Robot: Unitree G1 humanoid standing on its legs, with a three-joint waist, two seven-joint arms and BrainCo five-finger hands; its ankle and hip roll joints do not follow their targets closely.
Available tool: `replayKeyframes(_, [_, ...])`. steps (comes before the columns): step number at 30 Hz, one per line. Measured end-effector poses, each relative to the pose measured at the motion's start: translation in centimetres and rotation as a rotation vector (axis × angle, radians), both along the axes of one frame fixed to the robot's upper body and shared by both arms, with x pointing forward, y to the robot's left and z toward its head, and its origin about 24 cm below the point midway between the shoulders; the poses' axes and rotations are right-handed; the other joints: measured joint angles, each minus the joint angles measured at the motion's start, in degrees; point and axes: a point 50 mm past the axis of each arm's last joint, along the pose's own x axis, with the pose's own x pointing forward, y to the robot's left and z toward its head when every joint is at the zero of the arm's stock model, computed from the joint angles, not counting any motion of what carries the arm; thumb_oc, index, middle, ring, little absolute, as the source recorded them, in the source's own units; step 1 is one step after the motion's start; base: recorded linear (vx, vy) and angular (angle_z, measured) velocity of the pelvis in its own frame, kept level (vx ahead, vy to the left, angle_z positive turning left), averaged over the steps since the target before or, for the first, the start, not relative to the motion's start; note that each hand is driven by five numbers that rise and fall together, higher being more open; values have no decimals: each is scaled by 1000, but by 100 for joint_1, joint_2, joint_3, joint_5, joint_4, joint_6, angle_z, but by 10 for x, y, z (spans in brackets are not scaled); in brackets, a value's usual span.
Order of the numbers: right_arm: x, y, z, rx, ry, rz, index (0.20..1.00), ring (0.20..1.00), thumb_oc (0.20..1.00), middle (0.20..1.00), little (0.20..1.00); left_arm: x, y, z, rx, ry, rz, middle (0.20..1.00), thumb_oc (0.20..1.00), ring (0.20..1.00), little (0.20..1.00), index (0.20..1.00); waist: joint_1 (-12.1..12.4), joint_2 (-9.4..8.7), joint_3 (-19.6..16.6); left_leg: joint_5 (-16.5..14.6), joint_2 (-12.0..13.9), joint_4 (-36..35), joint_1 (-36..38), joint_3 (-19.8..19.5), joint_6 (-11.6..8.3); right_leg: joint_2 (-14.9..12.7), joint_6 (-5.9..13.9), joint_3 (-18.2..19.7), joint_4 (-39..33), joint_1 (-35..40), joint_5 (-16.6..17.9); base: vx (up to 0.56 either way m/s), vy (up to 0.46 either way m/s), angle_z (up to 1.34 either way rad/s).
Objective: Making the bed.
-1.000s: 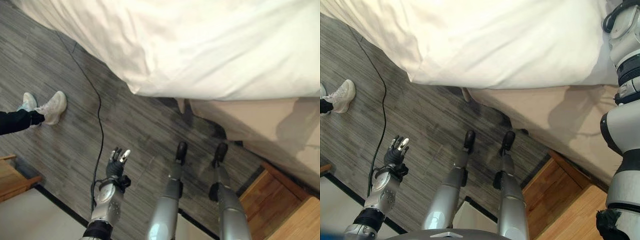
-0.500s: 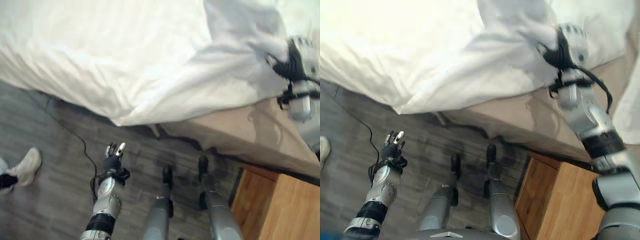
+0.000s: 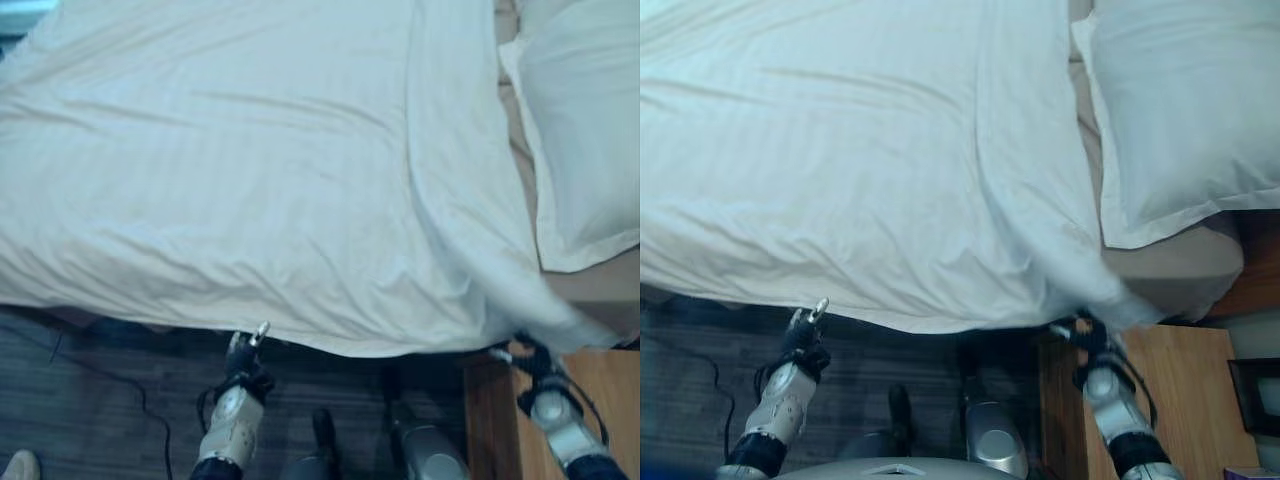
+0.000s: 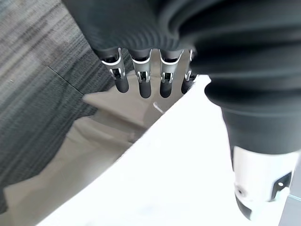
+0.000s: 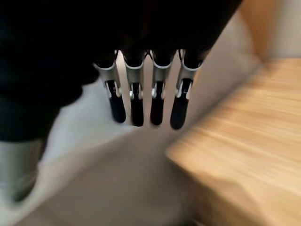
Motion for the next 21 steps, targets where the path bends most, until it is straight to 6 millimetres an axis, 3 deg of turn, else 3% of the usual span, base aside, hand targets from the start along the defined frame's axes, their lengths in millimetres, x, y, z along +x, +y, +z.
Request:
replayKeyframes(2, [-30, -5, -21, -66, 151, 9, 1000, 1000, 1000, 1000, 1000, -4, -3, -6, -10, 25, 0, 1000, 1000, 1000, 1000, 1000, 2, -32, -80, -1, 5, 1, 65, 1, -4, 13, 0, 5, 2, 65, 0, -9, 3, -4])
replayKeyframes(3, [-59, -5, -39, -53, 292, -9, 1000, 1000, 1000, 1000, 1000, -8, -7, -9, -24, 40, -9, 1000, 1000, 1000, 1000, 1000, 21, -33, -99, -24, 17, 0, 173, 69, -16, 33, -3, 47, 1, 146, -2, -3, 22, -16])
replayKeyframes(5, [-82, -7, -50, -67, 410, -47, 1000, 1000, 1000, 1000, 1000, -13, -7, -12, -28, 53, -11, 1000, 1000, 1000, 1000, 1000, 19, -18, -164, -53, 33, -2, 202, 134, 12, 41, 4, 72, 0, 157, -3, 11, 14, -22])
replayKeyframes(8, [-144, 1, -68, -39, 684, -129, 1000, 1000, 1000, 1000, 1000, -11, -14, -14, -27, 67, -53, 1000, 1000, 1000, 1000, 1000, 1, 10, -318, -63, 100, -3, 238, 142, 19, 66, 33, -103, 1, 168, 1, -2, 7, -9])
replayKeyframes(11, [-160, -11, -65, -34, 730, -174, 1000, 1000, 1000, 1000, 1000, -18, -13, -13, -30, 56, -50, 1000, 1000, 1000, 1000, 1000, 4, -79, -372, -88, 149, -2, 413, 145, -17, 132, 47, -85, 0, 330, -23, -1, 12, -8])
replayKeyframes(12, [-152, -22, -60, -4, 658, -249, 1000, 1000, 1000, 1000, 1000, -17, -10, -10, -25, 42, -42, 1000, 1000, 1000, 1000, 1000, 3, -115, -406, -95, 148, -1, 425, 160, -28, 140, 102, -64, -1, 334, -65, 12, 18, -26])
replayKeyframes(13, [-120, -43, -44, -8, 496, -278, 1000, 1000, 1000, 1000, 1000, -15, -3, -6, -18, 28, -20, 1000, 1000, 1000, 1000, 1000, -5, -77, -432, -98, 191, -3, 394, 196, -19, 167, 316, -62, 1, 304, -226, 14, 21, -48])
replayKeyframes(14, [-72, -57, -20, -20, 299, -252, 1000, 1000, 1000, 1000, 1000, -14, -2, -5, -24, 13, -1, 1000, 1000, 1000, 1000, 1000, 36, 81, -493, -66, 511, -3, 301, 295, 70, 403, 185, -131, 548, 93, -167, 10, 32, -28])
replayKeyframes(15, [-35, -56, 3, -6, 124, -191, 200, 200, 200, 200, 200, -11, 4, 2, 6, -10, -19, 1000, 1000, 1000, 1000, 1000, -3, -113, -624, -132, 536, -1, 234, 218, -31, 296, 296, 33, 990, 86, -588, 23, 37, -12])
replayKeyframes(16, [7, -43, 44, 57, -116, -114, 200, 200, 200, 200, 200, -14, 6, 1, 10, 7, -13, 1000, 1000, 1000, 1000, 1000, -6, -279, -695, -36, 459, 2, 227, 200, 15, 247, 73, 150, 613, 271, -620, 42, 29, -11])
replayKeyframes(17, [59, -1, 126, 153, -505, 115, 200, 200, 200, 200, 200, -19, 3, -3, -3, 27, -3, 1000, 1000, 1000, 1000, 1000, -62, -160, -667, -8, 503, -2, 258, 202, 42, 281, 109, 217, 328, 394, -487, 48, -14, -53])
replayKeyframes(18, [82, 41, 189, 241, -786, 327, 200, 200, 200, 200, 200, -21, -2, -6, -20, 32, 0, 1000, 1000, 1000, 1000, 1000, -114, -96, -651, -25, 504, -4, 318, 268, 15, 282, 104, 255, 157, 500, -329, 37, -37, -53])
replayKeyframes(19, [103, 80, 227, 399, -1000, 473, 200, 200, 200, 200, 200, -20, -10, -8, -31, 38, -19, 1000, 1000, 1000, 1000, 1000, -81, -78, -711, -42, 532, -3, 337, 228, -6, 298, 109, 218, 33, 623, -265, 31, -73, -6])
replayKeyframes(20, [130, 83, 217, 588, -991, 370, 200, 200, 200, 200, 200, -12, -19, -6, -40, 24, -73, 1000, 1000, 1000, 1000, 1000, 22, -128, -796, -77, 549, -3, 283, 101, -67, 314, 115, 151, 22, 615, -272, 43, -67, 33])
replayKeyframes(21, [138, 81, 206, 659, -959, 304, 200, 200, 200, 200, 200, -10, -22, -5, -44, 20, -92, 1000, 1000, 1000, 1000, 1000, 123, -158, -809, -85, 560, -3, 252, 89, -80, 314, 115, 126, 10, 580, -272, 27, -54, 43])
